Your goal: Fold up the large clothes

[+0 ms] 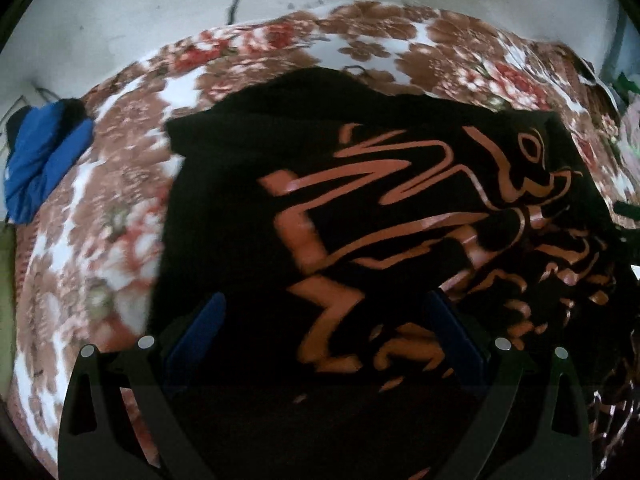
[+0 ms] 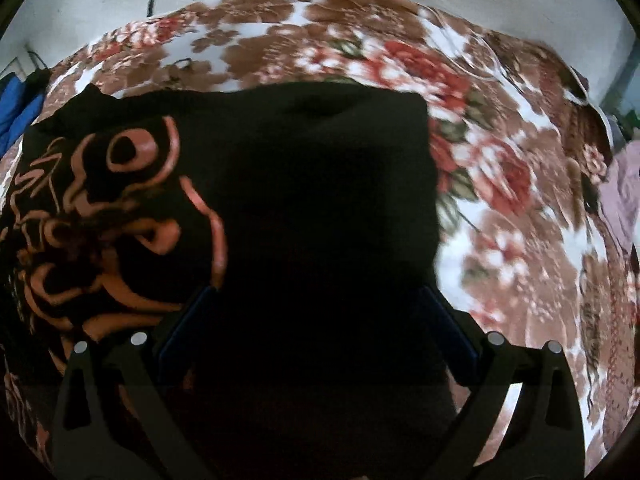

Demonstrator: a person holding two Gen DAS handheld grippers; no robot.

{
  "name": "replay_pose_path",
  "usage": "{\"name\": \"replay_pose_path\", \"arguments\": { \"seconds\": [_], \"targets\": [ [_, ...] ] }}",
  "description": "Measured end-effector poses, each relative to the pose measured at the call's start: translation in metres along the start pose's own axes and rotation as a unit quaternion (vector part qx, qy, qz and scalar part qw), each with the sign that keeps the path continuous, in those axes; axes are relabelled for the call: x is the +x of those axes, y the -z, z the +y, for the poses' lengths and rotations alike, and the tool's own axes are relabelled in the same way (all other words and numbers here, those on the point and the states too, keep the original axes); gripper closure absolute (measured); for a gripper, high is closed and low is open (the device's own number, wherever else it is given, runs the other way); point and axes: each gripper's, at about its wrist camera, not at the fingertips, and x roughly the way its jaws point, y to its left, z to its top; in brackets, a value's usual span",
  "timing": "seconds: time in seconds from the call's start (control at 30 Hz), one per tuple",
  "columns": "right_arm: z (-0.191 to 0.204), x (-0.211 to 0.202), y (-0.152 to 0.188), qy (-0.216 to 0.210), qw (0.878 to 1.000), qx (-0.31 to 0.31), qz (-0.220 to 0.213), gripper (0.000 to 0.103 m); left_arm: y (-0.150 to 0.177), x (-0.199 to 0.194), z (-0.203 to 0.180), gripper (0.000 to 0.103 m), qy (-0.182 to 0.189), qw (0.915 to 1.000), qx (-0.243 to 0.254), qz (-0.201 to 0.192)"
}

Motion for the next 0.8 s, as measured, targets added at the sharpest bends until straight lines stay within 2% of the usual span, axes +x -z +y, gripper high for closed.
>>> {"name": "replay_pose_path", "arguments": {
  "seconds": [0.17,0.33,0.47,0.67,0.8],
  "targets": [
    [-0.018,-0.034,0.028,0.003,1.000,0.013,-0.016,0.005,0.037,-0.043,0.039,0.005,-0.013,0.9995,-0.023,0.016],
    [-0.020,-0.061,0.076,0.002,0.999,0.042,0.010,0.005,0.097,-0.079,0.068,0.005,-0.001,0.9952,-0.076,0.062],
    [-0.017,-0.080,0.115,0.007,0.999,0.046,0.027,0.005,0.143,-0.109,0.064,0.005,-0.026,0.9965,-0.051,0.061],
    [-0.017,-0.113,0.173,0.021,0.998,0.037,0.041,0.005,0.189,-0.134,0.056,0.005,-0.047,0.9975,-0.011,0.052],
    [-0.025,-0.135,0.202,0.022,0.999,0.023,0.041,0.005,0.213,-0.147,0.055,0.005,-0.029,0.9979,-0.023,0.053]
  ]
}}
